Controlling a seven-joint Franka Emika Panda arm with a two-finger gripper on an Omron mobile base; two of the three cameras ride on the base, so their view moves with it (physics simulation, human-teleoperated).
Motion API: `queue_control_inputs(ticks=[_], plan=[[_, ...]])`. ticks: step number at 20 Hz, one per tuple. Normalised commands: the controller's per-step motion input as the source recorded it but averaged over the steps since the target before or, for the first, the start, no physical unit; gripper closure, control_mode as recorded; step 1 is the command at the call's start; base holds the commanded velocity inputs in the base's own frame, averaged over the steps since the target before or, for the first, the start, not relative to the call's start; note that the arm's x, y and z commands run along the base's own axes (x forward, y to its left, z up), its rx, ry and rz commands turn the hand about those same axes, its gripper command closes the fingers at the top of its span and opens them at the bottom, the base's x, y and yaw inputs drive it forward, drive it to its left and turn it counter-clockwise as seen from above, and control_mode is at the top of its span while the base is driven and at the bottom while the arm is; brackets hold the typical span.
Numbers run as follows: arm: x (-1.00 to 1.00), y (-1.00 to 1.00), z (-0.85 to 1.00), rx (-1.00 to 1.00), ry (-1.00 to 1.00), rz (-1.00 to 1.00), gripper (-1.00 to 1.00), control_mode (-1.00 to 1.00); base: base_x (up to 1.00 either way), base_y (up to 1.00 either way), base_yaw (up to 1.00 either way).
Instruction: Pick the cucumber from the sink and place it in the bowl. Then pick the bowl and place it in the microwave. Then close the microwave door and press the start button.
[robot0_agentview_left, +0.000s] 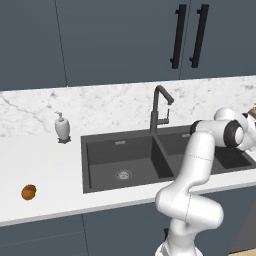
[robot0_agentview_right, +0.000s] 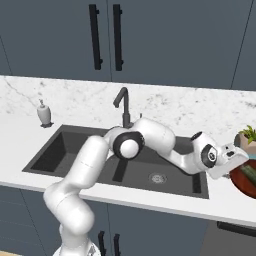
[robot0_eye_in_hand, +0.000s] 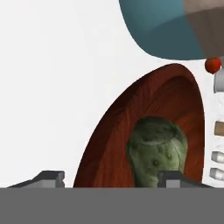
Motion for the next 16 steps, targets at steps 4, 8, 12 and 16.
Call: queue_control_inputs(ticks=[4, 8, 12, 16], plan=[[-0.21, -0.01, -0.11, 0.02, -0.02, 0.0, 1.0, -1.0, 0.0, 0.0, 0.0], [-0.39, 0.06, -0.26, 0.02, -0.09, 0.0, 1.0, -1.0, 0.0, 0.0, 0.0], [-0.66, 0.37, -0.04, 0.0, -0.15, -0.04, 1.0, -1.0, 0.0, 0.0, 0.0], [-0.69, 0.89, 0.73, 0.0, -0.26, -0.01, 1.0, -1.0, 0.0, 0.0, 0.0]])
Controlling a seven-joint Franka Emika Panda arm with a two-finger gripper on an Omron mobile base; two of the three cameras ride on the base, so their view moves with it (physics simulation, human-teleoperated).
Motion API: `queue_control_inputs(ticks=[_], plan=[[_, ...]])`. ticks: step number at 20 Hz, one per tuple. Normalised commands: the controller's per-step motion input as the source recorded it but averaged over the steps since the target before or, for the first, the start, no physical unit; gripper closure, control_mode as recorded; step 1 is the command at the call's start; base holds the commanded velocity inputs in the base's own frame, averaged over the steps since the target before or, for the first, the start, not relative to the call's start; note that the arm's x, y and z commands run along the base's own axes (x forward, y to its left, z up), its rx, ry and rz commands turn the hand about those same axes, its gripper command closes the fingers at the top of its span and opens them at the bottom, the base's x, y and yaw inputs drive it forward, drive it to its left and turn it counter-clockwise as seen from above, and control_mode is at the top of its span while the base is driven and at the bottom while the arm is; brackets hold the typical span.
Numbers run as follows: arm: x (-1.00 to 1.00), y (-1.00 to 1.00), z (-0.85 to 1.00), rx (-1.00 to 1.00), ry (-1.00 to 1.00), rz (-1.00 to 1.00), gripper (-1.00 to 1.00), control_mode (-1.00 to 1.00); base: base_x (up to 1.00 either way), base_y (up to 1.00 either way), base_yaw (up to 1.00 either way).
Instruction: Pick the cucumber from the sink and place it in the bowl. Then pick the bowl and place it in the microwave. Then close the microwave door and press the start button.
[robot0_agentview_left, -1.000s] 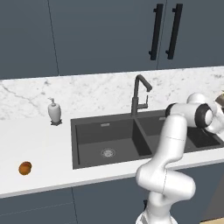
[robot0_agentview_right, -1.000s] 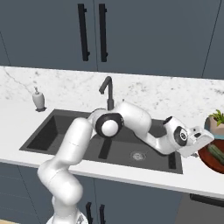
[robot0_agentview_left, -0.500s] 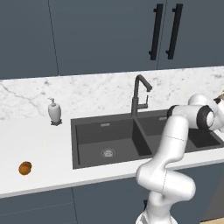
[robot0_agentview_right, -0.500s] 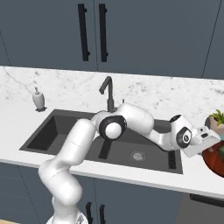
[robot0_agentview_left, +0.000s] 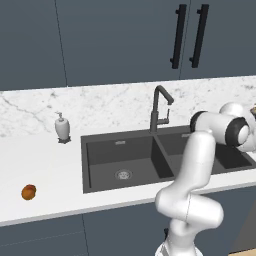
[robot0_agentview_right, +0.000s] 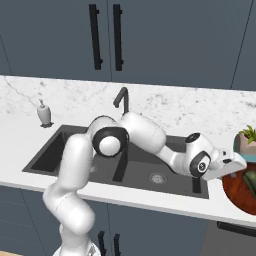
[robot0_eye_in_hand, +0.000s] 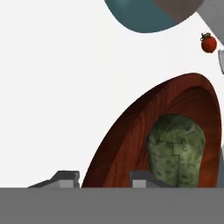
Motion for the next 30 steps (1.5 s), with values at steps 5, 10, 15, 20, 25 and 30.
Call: queue_control_inputs(ticks=[5, 10, 15, 20, 25, 30], plan=[[-0.73, 1.0, 0.93, 0.0, -0.21, 0.02, 1.0, -1.0, 0.0, 0.0, 0.0], [-0.26, 1.0, 1.0, -0.03, -0.13, 0.17, 1.0, -1.0, 0.0, 0.0, 0.0], [-0.17, 1.0, 1.0, -0.01, -0.01, 0.22, 1.0, -1.0, 0.0, 0.0, 0.0], [-0.39, 1.0, 1.0, 0.0, 0.0, 0.13, 1.0, -1.0, 0.0, 0.0, 0.0], [-0.53, 0.7, 1.0, 0.0, 0.12, 0.13, 1.0, -1.0, 0.0, 0.0, 0.0], [-0.41, 0.48, 1.0, 0.0, 0.23, 0.18, 1.0, -1.0, 0.0, 0.0, 0.0]])
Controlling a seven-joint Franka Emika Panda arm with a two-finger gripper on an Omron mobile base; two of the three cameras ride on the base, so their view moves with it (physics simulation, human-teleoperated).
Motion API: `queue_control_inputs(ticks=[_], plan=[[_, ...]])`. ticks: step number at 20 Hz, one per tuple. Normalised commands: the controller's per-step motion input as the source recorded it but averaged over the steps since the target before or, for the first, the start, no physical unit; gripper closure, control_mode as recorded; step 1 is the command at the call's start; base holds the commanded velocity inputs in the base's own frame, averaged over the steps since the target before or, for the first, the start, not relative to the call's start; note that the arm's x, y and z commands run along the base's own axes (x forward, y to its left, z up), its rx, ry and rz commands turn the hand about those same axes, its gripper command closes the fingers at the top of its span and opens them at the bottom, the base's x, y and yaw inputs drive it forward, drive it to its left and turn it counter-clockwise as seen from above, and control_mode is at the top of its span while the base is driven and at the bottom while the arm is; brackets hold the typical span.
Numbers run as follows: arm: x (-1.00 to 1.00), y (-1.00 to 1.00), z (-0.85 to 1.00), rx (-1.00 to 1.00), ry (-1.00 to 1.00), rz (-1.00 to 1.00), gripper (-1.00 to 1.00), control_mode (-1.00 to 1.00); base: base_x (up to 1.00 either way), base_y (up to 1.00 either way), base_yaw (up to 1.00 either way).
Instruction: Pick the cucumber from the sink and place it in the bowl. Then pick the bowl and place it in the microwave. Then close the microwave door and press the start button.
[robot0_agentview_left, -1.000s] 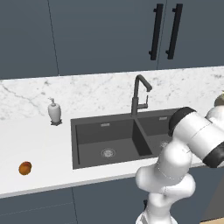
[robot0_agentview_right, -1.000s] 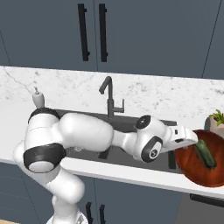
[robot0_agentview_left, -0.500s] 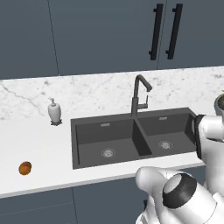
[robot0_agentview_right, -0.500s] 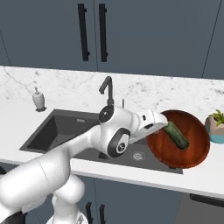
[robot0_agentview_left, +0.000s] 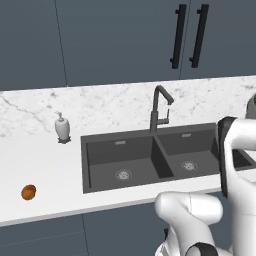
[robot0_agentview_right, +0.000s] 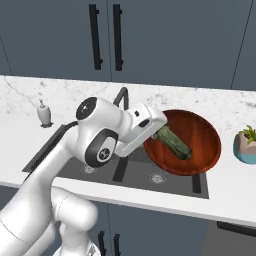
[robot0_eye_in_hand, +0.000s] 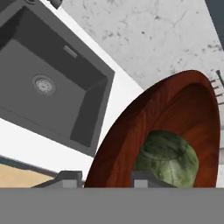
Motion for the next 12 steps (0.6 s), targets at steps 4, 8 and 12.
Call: queue_control_inputs(ticks=[4, 8, 12], plan=[[-0.5, 0.7, 1.0, 0.0, 0.2, 0.24, 1.0, -1.0, 0.0, 0.0, 0.0], [-0.47, 0.96, 0.89, 0.0, 0.02, 0.26, 1.0, -1.0, 0.0, 0.0, 0.0], [-0.52, 0.67, 0.63, 0.0, -0.05, 0.15, 1.0, -1.0, 0.0, 0.0, 0.0]])
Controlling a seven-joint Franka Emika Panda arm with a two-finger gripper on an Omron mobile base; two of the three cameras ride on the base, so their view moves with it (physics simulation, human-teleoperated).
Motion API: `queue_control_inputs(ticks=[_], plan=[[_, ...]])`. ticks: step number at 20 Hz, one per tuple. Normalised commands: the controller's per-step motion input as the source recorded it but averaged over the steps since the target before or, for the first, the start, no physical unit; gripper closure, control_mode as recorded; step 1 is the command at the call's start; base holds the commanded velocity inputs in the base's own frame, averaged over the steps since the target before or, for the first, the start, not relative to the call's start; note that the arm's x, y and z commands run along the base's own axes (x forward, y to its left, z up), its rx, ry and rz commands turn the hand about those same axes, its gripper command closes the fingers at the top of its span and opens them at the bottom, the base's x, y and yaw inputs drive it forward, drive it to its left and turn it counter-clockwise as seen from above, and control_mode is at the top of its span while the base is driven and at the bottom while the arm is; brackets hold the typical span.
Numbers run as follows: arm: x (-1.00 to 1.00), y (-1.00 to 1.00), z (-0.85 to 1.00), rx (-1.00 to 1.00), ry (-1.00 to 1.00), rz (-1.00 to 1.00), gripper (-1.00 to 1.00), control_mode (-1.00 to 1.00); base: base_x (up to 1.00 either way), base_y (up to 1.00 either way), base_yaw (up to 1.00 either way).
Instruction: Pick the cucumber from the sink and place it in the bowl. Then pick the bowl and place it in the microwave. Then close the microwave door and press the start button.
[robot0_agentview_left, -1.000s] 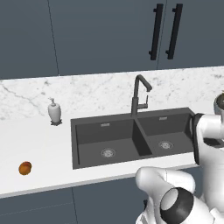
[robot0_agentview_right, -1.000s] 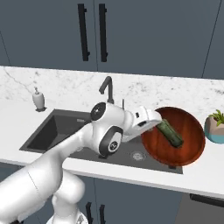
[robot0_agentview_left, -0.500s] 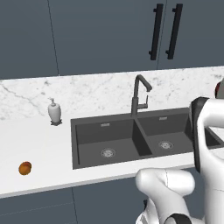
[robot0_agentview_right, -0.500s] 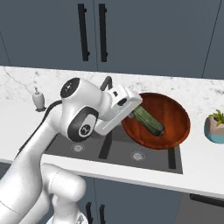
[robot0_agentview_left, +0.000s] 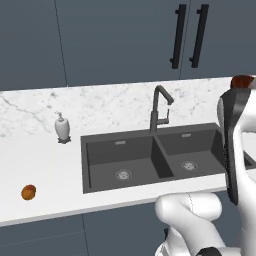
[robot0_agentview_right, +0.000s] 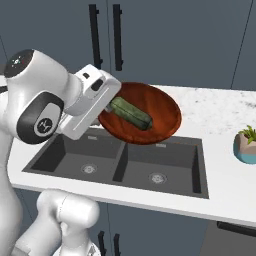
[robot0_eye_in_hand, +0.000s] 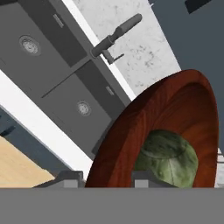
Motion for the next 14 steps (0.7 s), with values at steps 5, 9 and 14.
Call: queue_control_inputs(ticks=[5, 9, 14], plan=[[-0.38, 0.21, 0.06, 0.0, -0.04, 0.04, 1.0, -1.0, 0.0, 0.0, 0.0], [0.0, 0.09, -0.01, -0.03, 0.03, 0.02, 1.0, -1.0, 0.0, 0.0, 0.0], [0.0, 0.02, -0.02, 0.0, 0.05, 0.0, 1.0, -1.0, 0.0, 0.0, 0.0]])
